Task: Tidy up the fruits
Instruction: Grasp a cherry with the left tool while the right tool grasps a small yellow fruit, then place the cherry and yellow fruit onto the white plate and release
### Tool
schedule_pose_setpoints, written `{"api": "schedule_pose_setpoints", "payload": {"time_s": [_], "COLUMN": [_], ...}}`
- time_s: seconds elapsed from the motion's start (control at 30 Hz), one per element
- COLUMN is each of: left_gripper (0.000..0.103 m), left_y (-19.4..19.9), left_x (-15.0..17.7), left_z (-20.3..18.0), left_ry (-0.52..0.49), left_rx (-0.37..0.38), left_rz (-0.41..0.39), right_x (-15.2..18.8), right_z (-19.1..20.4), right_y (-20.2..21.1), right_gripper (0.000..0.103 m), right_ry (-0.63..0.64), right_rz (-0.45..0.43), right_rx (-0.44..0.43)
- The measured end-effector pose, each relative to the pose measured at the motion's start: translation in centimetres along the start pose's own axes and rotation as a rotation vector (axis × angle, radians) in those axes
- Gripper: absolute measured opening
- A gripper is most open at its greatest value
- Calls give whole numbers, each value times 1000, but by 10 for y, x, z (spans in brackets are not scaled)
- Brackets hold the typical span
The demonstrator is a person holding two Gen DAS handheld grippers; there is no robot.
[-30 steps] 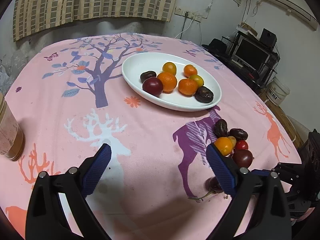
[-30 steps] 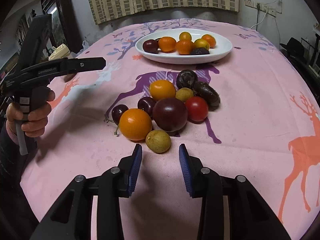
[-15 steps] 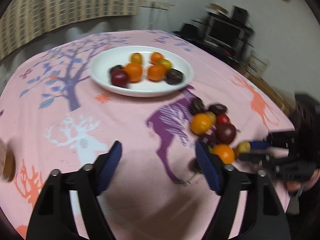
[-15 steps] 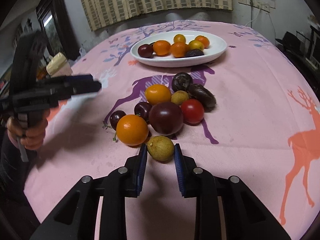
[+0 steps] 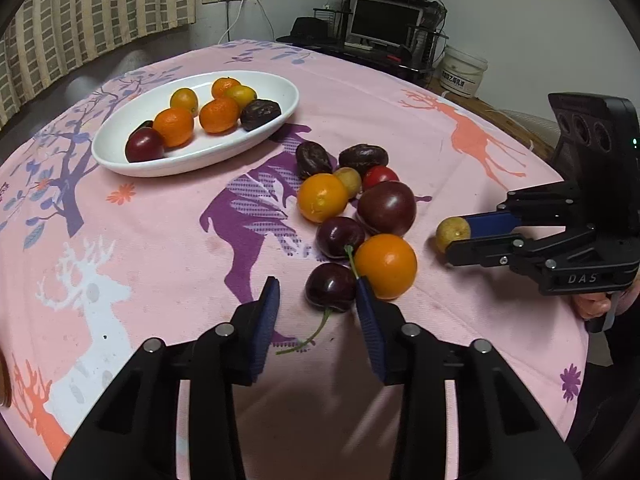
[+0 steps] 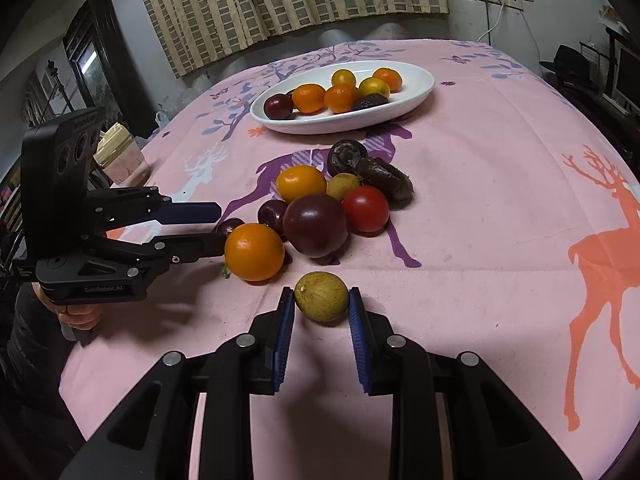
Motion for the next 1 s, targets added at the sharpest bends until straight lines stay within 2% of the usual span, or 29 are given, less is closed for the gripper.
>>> {"api": "schedule_pose_setpoints", "payload": {"time_s": [0.13,0.3,0.47,0.53,0.7,0.83,1.0], "left_gripper": [37,26,26,26,26,26,25], "left_y": [-7,-14,-9,2,29,24,-16], "left_x": [1,5,2,-3,-41,-87,-143], "left_z": [-5,-11,-10,-5,23,65,120], "left_ry": [2,-14,10,27,120,189,281], "left_rx": [31,20,21,19,31,-58,-154], "left_rz": [17,32,21,-6,-95,-137,-126], "right_x": [0,-1,-4,-10,-58,-119,-194], "right_z": [0,-1,-4,-6,-6,-5,-28], "right_y": [0,3,10,17,27,14,-39], "right_gripper": [28,28,28,28,28,28,28], "right_ry": [-6,-12,-10,-4,41,71,42], "right_rz": [-1,-21,-37,-53,-116,-175,-176], "right_rx": [-10,-18,-14,-11,-19,-30,-2]}}
Point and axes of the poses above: each gripper's, at about its wrist camera, not at the fingertips, and y roughly against the way its jaws point, z to its left, x to its underside, the point moved 9 cm from there along -y, roughly the way its jaws point, and after that the axes turned 5 degrees about -x, right-handed, at the moved point
